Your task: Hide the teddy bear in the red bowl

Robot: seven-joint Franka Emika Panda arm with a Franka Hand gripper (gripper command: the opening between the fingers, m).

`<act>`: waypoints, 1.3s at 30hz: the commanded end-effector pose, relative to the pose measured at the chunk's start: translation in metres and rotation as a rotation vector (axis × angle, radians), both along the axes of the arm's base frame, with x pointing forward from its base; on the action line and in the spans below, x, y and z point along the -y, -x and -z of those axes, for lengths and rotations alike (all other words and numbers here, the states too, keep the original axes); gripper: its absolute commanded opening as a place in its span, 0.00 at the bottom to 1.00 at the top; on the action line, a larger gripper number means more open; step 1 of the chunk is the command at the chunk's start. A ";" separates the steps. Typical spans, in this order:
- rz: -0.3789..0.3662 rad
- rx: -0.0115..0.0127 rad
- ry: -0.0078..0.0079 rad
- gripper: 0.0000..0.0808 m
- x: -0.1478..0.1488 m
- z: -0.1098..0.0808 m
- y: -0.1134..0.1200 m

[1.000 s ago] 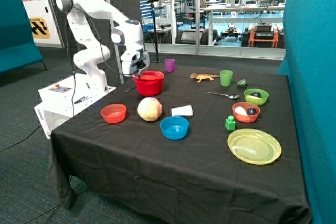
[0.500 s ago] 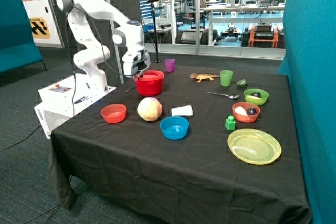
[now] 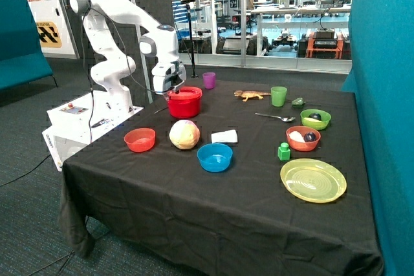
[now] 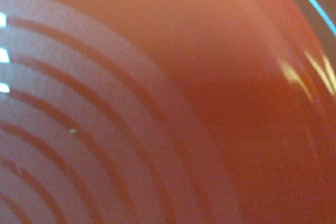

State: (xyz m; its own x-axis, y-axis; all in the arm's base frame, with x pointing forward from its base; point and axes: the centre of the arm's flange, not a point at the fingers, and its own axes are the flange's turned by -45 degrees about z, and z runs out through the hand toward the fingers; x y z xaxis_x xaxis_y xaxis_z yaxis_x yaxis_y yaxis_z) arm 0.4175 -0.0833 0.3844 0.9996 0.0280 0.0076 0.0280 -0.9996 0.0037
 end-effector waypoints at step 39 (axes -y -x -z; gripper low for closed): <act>-0.007 -0.0077 -0.0034 0.84 0.015 -0.073 -0.003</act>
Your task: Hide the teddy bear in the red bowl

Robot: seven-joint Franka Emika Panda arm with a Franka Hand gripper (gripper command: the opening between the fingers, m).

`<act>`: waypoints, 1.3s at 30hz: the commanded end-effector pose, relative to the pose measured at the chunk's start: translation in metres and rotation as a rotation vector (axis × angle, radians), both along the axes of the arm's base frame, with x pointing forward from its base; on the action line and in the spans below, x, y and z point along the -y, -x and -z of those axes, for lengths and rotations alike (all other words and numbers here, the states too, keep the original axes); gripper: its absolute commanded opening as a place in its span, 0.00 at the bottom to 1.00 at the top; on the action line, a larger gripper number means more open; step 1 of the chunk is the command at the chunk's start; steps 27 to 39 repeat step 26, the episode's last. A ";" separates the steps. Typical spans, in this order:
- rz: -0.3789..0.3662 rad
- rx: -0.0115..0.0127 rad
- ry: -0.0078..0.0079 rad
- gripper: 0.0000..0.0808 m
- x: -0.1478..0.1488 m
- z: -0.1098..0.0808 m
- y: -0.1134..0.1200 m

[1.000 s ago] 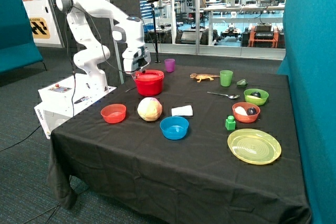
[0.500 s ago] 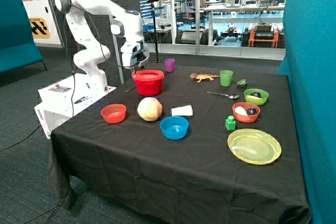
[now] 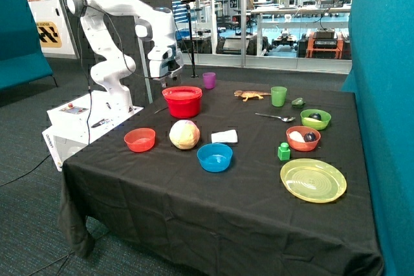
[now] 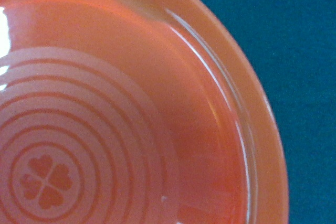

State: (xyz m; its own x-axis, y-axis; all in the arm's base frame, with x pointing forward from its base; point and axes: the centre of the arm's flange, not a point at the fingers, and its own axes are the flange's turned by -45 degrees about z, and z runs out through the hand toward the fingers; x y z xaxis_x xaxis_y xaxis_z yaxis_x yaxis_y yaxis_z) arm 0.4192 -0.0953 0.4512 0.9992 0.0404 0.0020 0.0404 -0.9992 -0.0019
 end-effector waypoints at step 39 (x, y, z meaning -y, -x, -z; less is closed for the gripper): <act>-0.157 -0.0018 0.0021 0.83 0.043 -0.011 0.023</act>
